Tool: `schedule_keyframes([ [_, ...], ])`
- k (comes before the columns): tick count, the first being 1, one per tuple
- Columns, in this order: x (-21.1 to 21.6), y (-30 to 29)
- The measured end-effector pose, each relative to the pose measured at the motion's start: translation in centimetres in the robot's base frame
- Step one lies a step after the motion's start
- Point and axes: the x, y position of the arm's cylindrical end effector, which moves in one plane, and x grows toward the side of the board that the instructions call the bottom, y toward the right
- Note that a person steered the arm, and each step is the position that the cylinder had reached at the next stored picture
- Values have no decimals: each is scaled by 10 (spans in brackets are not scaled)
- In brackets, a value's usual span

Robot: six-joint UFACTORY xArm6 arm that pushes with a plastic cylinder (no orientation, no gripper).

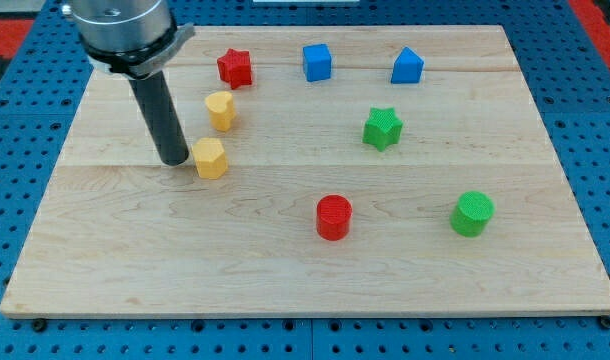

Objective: Push the red circle to the right side of the yellow hexagon

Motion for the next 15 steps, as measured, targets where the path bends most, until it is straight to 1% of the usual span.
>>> schedule_keyframes([
  [2, 0, 20],
  [3, 22, 20],
  [4, 71, 20],
  [5, 120, 67],
  [6, 153, 142],
  [7, 151, 165],
  [8, 141, 165],
  [9, 136, 180],
  [10, 130, 171],
  [11, 102, 176],
  [12, 86, 169],
  [13, 78, 149],
  [14, 63, 148],
  [15, 65, 160],
])
